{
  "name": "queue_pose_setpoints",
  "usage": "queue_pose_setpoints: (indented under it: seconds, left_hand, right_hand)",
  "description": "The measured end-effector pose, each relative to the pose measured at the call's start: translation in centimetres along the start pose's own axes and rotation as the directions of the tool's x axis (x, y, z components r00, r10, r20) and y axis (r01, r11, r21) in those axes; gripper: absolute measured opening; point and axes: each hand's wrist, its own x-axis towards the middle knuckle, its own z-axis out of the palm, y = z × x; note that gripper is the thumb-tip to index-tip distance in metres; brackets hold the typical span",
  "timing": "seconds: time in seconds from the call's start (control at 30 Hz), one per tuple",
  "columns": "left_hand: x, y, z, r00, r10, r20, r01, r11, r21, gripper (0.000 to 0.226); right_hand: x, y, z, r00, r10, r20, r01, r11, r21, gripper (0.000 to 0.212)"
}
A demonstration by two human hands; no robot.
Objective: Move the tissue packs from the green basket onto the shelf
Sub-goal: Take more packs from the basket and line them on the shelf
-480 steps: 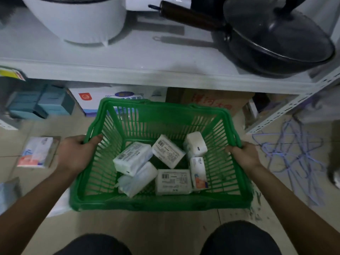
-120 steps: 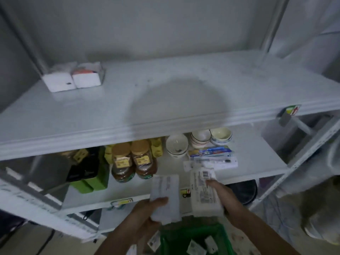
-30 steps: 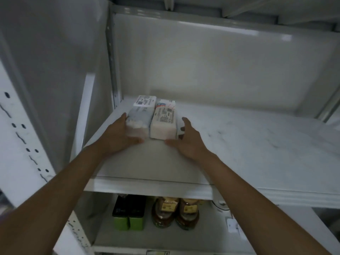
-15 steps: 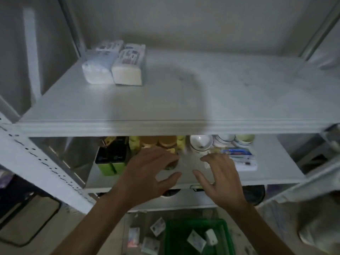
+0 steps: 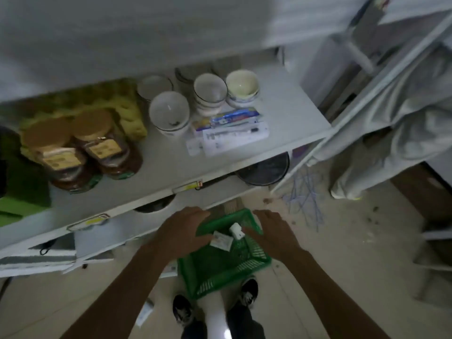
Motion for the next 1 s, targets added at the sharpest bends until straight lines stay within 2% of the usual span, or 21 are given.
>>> queue_pose_setpoints:
  seconds: [0.13,0.27,0.47,0.6,0.67,0.7,0.73,0.77,0.83,0.93,1.0]
  left_hand:
    - [5.5,-1.2,7.0,0.977,-0.099,0.188,0.111,0.992,-0.055,0.08]
    - [9.9,-4.0,13.6,0.942,-0.159,0.295,0.179,0.983,-0.042,0.08]
    - [16.4,-8.6,23.0,0.925,-0.189,0.329,0.229,0.97,-0.087,0.069]
    - [21.1,-12.1,28.9,0.893,-0.259,0.367,0.321,0.94,-0.118,0.051]
    - [22.1,-12.3,30.1,0.893,-0.266,0.364,0.336,0.93,-0.145,0.05]
    - [24.3,-14.1,33.2,0.881,-0.297,0.367,0.373,0.915,-0.154,0.05]
    - [26.5,-15.8,35.9,0.87,-0.332,0.364,0.412,0.895,-0.168,0.051]
    - [27.0,-15.9,36.2,0.87,-0.336,0.361,0.424,0.884,-0.198,0.052]
    - [28.1,-16.5,38.0,0.862,-0.378,0.339,0.465,0.855,-0.23,0.055]
    - [31.2,-18.3,42.5,0.793,-0.512,0.331,0.598,0.758,-0.259,0.065]
    - [32.8,-19.2,45.6,0.715,-0.616,0.331,0.699,0.636,-0.326,0.068]
  right_hand:
    - [2.5,5.5,4.7,0.971,0.14,0.194,-0.146,0.989,0.018,0.074]
    - [6.0,10.2,10.5,0.926,0.21,0.315,-0.227,0.974,0.017,0.078]
    - [12.4,14.8,21.6,0.873,0.25,0.419,-0.34,0.928,0.154,0.077]
    - [17.1,17.2,29.0,0.846,0.304,0.439,-0.447,0.852,0.272,0.062]
    - [17.6,17.6,29.9,0.825,0.35,0.444,-0.502,0.815,0.289,0.05]
    - [20.0,18.8,33.4,0.802,0.361,0.476,-0.534,0.79,0.301,0.047]
    - [22.4,19.9,36.6,0.783,0.374,0.498,-0.573,0.745,0.342,0.046]
    - [22.9,20.5,36.8,0.765,0.394,0.509,-0.608,0.702,0.37,0.049]
    - [23.8,21.0,37.9,0.725,0.422,0.544,-0.684,0.532,0.498,0.062]
    - [26.7,22.8,41.7,0.623,0.446,0.642,-0.774,0.232,0.59,0.075]
    - [28.3,23.6,44.1,0.576,0.407,0.709,-0.79,0.055,0.61,0.082]
